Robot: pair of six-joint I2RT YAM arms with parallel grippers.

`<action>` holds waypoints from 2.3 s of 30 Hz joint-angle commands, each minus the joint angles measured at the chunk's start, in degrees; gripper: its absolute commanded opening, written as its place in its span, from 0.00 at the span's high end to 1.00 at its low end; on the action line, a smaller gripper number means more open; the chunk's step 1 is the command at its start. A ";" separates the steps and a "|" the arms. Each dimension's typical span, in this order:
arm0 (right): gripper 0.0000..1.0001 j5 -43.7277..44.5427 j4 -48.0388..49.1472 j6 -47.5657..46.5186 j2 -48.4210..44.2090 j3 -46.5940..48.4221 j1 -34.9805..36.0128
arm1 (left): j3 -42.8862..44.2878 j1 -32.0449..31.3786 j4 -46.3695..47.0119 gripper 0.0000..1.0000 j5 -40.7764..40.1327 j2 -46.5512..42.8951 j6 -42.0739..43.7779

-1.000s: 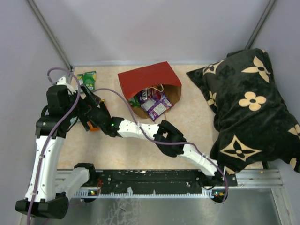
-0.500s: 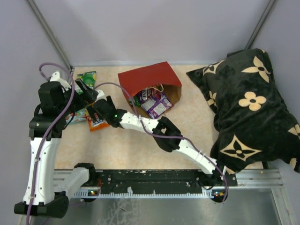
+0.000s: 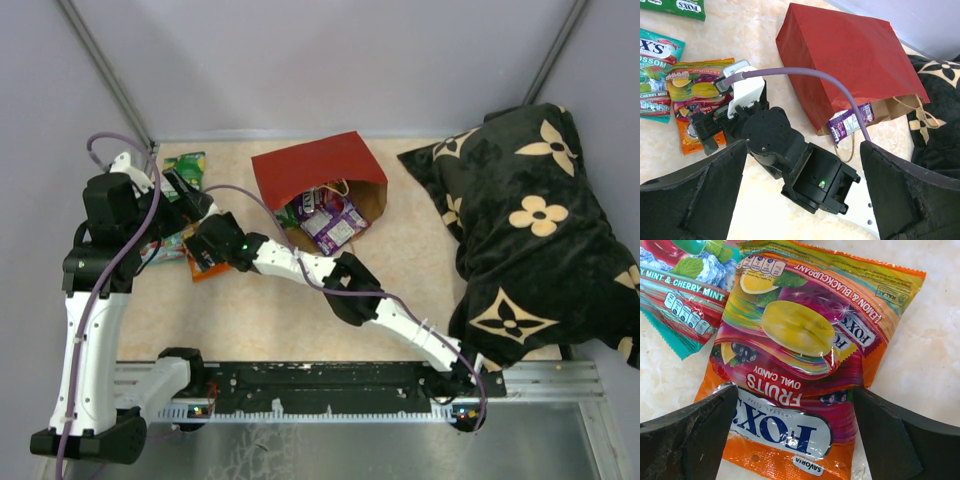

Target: Take the snacks out of the paper bag

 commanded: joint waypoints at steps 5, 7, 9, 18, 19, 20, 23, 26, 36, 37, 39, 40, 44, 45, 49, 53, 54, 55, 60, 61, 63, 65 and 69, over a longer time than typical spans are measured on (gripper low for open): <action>0.01 2.39 -7.13 0.81 0.97 -3.13 -2.15 | -0.29 0.17 -0.61 0.00 1.78 -0.46 -0.43; 0.01 3.72 -6.66 4.88 -0.79 -5.87 -3.04 | -0.53 0.23 -0.70 0.00 1.87 -0.48 -0.43; 0.01 4.84 -7.13 9.81 -1.62 -7.85 -4.05 | -0.70 0.24 -0.73 0.00 1.81 -0.50 -0.30; 0.01 8.17 -12.59 19.61 1.42 -1.95 -4.66 | -1.86 0.23 -0.68 0.00 2.10 -0.04 0.91; 0.01 8.23 -12.64 19.79 1.57 -1.73 -4.71 | -1.90 0.19 -0.62 0.00 2.09 0.02 1.02; 0.01 8.19 -12.66 19.97 1.58 -1.55 -4.79 | -2.00 0.22 -0.58 0.00 2.14 0.01 1.12; 0.01 7.56 -12.51 20.23 1.34 -1.50 -5.09 | -2.19 0.21 -0.54 0.00 2.27 0.11 1.38; 0.01 5.70 -12.03 20.24 0.27 -2.00 -5.10 | -1.97 0.23 -0.68 0.00 2.93 0.26 1.51; 0.01 -0.10 -6.56 23.79 -6.50 -10.05 -3.87 | -1.55 0.21 -1.20 0.00 3.16 -0.18 0.90; 0.01 0.21 -6.16 23.87 -7.49 -10.58 -3.34 | -1.29 0.24 -1.24 0.00 3.27 -0.08 0.85; 0.01 0.85 -4.14 24.28 -10.35 -13.22 -2.73 | -0.84 0.17 -1.37 0.00 3.15 0.19 0.88; 0.01 1.08 -2.42 24.38 -12.44 -15.44 -2.42 | -0.52 0.19 -1.32 0.00 2.86 0.34 1.01; 0.01 3.88 7.14 24.97 -23.28 -29.12 -1.45 | 0.84 0.20 -1.50 0.00 -0.26 0.80 2.28; 0.01 4.32 10.56 25.06 -27.40 -33.56 -1.34 | 1.12 0.17 -1.29 0.00 -1.33 1.13 2.66; 0.01 5.23 20.83 22.96 -38.73 -48.96 -0.18 | 2.23 0.22 1.73 0.00 -5.62 3.31 3.35; 0.01 11.87 26.39 17.72 -51.98 -63.23 3.30 | 0.37 0.19 8.32 0.00 -3.69 7.79 1.73; 0.01 13.93 28.03 16.05 -55.77 -67.21 4.23 | -0.66 0.17 9.95 0.00 -2.65 9.02 1.10; 0.01 15.46 29.45 15.07 -60.03 -72.37 5.00 | -1.69 0.19 11.33 0.00 -1.59 10.10 0.29; 0.01 25.42 26.85 9.91 -81.18 -82.60 4.58 | -6.79 0.13 18.76 0.03 1.48 15.05 -1.86; 0.01 26.60 25.26 7.68 -84.17 -83.05 3.54 | -7.22 0.05 19.73 0.03 1.49 16.07 -1.83; 0.01 24.54 20.80 7.59 -90.38 -82.86 -2.07 | -8.00 0.00 22.00 0.03 2.26 18.44 -1.78; 0.05 18.50 17.68 8.08 -93.35 -82.65 -11.26 | -9.17 0.03 25.03 0.03 4.64 20.70 -1.77; 0.10 1.84 12.62 8.68 -91.38 -78.09 -31.36 | -9.89 -0.23 30.90 0.05 10.54 25.29 -2.26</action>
